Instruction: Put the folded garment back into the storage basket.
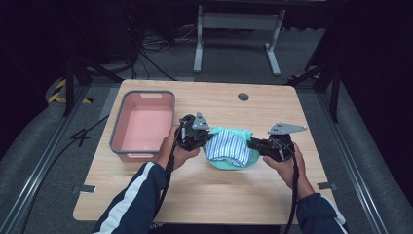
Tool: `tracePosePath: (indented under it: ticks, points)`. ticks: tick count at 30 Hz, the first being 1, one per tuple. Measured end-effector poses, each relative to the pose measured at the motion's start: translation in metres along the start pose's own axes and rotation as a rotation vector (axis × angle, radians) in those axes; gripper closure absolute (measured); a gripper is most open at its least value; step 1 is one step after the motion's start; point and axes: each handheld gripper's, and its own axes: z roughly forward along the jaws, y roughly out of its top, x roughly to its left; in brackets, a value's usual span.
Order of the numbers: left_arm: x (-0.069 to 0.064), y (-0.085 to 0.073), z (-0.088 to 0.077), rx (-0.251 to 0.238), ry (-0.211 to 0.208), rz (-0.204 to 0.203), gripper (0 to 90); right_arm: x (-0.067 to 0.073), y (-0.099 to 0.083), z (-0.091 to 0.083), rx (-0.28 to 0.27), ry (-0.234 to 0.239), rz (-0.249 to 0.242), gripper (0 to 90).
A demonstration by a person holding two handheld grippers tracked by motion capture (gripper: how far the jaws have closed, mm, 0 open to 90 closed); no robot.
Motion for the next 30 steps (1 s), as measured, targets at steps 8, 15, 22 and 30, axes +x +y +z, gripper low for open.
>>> tracePosePath:
  ticks: [8,15,22,30]
  points:
    - [0.009,-0.003,-0.023,-0.023,0.033,-0.013,85.5,0.012,0.024,0.007,-0.016,0.010,-0.025,82.7]
    - [0.022,-0.010,-0.049,-0.053,0.086,-0.042,85.4,0.027,0.045,0.019,-0.024,0.037,-0.053,82.7]
    - [0.033,-0.017,-0.067,-0.073,0.119,-0.068,85.4,0.038,0.067,0.030,-0.029,0.047,-0.078,82.7]
    - [0.047,-0.026,-0.100,-0.090,0.173,-0.088,85.4,0.056,0.095,0.044,-0.049,0.069,-0.110,82.7]
